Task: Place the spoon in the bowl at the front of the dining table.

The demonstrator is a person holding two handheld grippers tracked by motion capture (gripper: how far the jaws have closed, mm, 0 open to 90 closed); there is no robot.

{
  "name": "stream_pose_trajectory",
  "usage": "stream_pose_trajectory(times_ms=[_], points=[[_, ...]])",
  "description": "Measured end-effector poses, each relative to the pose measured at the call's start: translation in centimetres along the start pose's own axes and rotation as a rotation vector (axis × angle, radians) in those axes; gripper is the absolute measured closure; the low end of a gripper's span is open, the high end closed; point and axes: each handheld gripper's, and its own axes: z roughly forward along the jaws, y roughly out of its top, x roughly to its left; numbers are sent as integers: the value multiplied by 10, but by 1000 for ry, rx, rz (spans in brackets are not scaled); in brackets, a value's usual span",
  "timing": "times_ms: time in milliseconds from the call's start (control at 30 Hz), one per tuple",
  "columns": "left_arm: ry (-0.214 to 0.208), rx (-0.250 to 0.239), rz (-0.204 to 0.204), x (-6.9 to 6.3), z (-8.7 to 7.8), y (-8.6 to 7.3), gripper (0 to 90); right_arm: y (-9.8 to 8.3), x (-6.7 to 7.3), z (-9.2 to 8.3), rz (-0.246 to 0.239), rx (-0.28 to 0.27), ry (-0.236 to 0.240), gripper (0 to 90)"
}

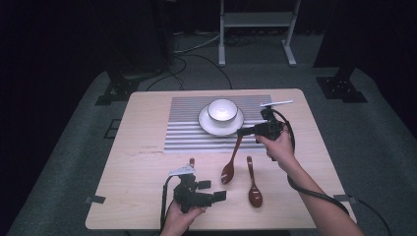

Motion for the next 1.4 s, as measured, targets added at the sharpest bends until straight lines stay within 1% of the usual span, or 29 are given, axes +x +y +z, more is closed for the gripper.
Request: stream_pose_trajectory(times_ms=[367,433,500,700,900,967,1000,1200,1400], points=[[21,1,9,1,0,0,50,12,-5,-4,22,-39,-31,832],[22,0,4,1,0,0,50,15,-6,-4,28,-48,-37,832],[24,8,9,2,1,-1,50,18,-7,-6,31,-58,-45,832],[25,7,11,3,1,-1,50,26,-8,-11,46,-89,-64,831],[24,5,8,3,1,-1,50,35,-9,-15,60,-110,-105,831],[25,8,8,3,1,-1,50,38,-9,-17,65,-122,-110,831],[26,12,10,3,2,-1,50,40,-9,-18,72,-125,-110,832],[24,14,8,4,1,-1,50,53,-6,-24,68,-155,-144,831],[22,11,14,4,1,-1,50,67,-1,-31,71,-183,-161,831]])
